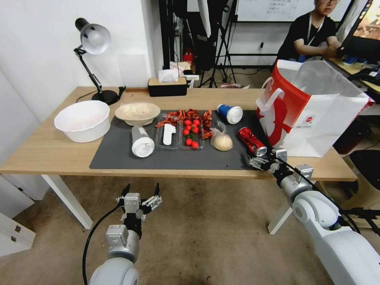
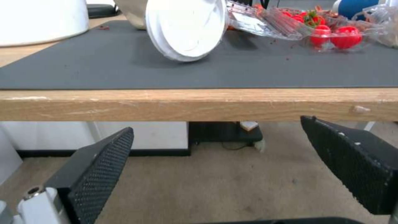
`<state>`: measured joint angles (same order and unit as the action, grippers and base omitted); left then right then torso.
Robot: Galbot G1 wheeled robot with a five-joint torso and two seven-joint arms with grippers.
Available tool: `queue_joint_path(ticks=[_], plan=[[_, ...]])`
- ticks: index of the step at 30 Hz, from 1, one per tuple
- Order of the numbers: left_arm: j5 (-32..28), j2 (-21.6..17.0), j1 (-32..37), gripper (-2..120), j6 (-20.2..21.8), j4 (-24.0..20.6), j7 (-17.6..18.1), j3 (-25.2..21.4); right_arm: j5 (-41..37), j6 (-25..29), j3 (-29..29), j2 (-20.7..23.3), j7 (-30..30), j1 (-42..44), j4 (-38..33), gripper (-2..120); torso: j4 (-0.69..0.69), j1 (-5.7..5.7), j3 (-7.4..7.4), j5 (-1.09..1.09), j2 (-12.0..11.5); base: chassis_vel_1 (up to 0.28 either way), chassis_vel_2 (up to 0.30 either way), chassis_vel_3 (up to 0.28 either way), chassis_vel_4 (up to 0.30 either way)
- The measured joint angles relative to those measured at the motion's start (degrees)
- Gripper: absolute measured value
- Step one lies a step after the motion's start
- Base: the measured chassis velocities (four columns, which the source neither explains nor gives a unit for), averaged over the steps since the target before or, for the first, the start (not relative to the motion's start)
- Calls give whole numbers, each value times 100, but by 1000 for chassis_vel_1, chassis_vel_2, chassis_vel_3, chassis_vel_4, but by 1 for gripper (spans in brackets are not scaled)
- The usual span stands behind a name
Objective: Pick up the trash from the table and place it into the takeout bag.
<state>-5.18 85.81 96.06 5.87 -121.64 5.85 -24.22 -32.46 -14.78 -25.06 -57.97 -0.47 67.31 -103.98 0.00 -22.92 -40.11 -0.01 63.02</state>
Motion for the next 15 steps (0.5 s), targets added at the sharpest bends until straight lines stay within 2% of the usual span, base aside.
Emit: queue_joint_path(ticks=[2, 4, 6, 10, 11, 12, 14, 15], plan=[[-7, -5, 5, 100, -3, -3, 2, -12, -8, -3, 83, -34, -12, -111, 115, 88, 0, 0, 0, 0, 0, 0, 0, 0, 0], [-9, -5, 6, 100, -5, -3, 3, -16, -10, -3, 109, -54, -14, -144, 154, 85, 1, 0, 0, 0, 0, 0, 0, 0, 0], [-9, -5, 7, 100, -7, -3, 4, -18, -21, -2, 134, -97, -15, -171, 199, 75, 0, 0, 0, 1, 0, 0, 0, 0, 0], [-10, -4, 8, 100, -8, -3, 4, -19, -22, -2, 138, -106, -15, -171, 205, 73, 0, 0, 0, 0, 0, 0, 0, 0, 0], [-10, -3, 8, 100, -8, -3, 5, -19, -23, -2, 140, -112, -16, -172, 210, 62, 0, 0, 0, 0, 0, 0, 0, 0, 0], [-10, -3, 8, 100, -8, -3, 5, -19, -23, -2, 140, -112, -16, -172, 210, 62, 0, 0, 0, 0, 0, 0, 0, 0, 0], [-9, -3, 8, 100, -9, -3, 5, -19, -25, -1, 141, -119, -16, -170, 218, 52, 0, 0, 0, 1, 0, 0, 0, 0, 0], [-9, -3, 7, 100, -10, -3, 6, -19, -25, 0, 141, -120, -16, -169, 220, 52, 0, 0, 0, 1, 0, 0, 0, 0, 0]])
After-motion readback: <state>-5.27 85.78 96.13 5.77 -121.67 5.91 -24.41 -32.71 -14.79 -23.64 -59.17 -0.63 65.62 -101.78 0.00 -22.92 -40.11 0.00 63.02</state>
